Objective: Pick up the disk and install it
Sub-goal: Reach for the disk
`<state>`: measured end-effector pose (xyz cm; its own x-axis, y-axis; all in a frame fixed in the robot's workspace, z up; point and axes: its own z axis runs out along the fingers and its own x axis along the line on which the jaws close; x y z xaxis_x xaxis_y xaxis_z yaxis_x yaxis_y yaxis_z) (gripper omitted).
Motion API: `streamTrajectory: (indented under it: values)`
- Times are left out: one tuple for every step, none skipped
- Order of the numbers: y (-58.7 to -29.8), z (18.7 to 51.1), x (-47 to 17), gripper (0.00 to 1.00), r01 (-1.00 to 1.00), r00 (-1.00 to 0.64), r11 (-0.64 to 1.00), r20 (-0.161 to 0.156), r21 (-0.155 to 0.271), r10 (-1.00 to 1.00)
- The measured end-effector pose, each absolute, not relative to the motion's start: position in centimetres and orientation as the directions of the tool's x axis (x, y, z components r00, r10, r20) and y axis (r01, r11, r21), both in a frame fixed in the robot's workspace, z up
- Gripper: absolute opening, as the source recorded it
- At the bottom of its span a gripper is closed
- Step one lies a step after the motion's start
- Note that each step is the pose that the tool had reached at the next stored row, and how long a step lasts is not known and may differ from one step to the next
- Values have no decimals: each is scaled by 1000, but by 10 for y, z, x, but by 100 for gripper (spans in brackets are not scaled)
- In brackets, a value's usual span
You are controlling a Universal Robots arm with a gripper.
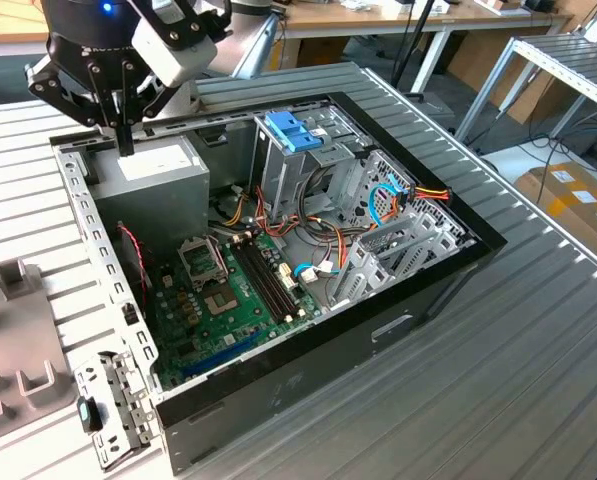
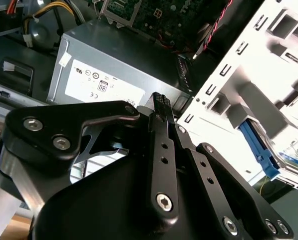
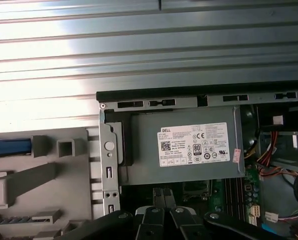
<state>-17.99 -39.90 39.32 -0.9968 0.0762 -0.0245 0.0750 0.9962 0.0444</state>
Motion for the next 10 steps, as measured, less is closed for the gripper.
streamTrajectory:
  values:
    - [-399,393,-182,11,75,-997,996,-24,44,76]
    - [-399,393,-184,11,75,-997,996,-24,44,76]
    - [-399,393,-186,11,75,-997,996,-24,44,76]
    - [-399,393,-187,11,75,-997,996,-24,44,76]
    - [-399,393,-188,11,75,-997,996,-25,44,76]
    - [-399,393,-189,11,75,-997,996,-24,44,76]
    - [-399,393,-190,11,75,-997,996,-25,44,76]
    - [-399,393,-192,11,75,-997,996,-24,44,76]
    - [-399,393,-193,11,75,-997,996,-24,44,76]
    - [-399,393,-194,11,75,-997,996,-24,44,76]
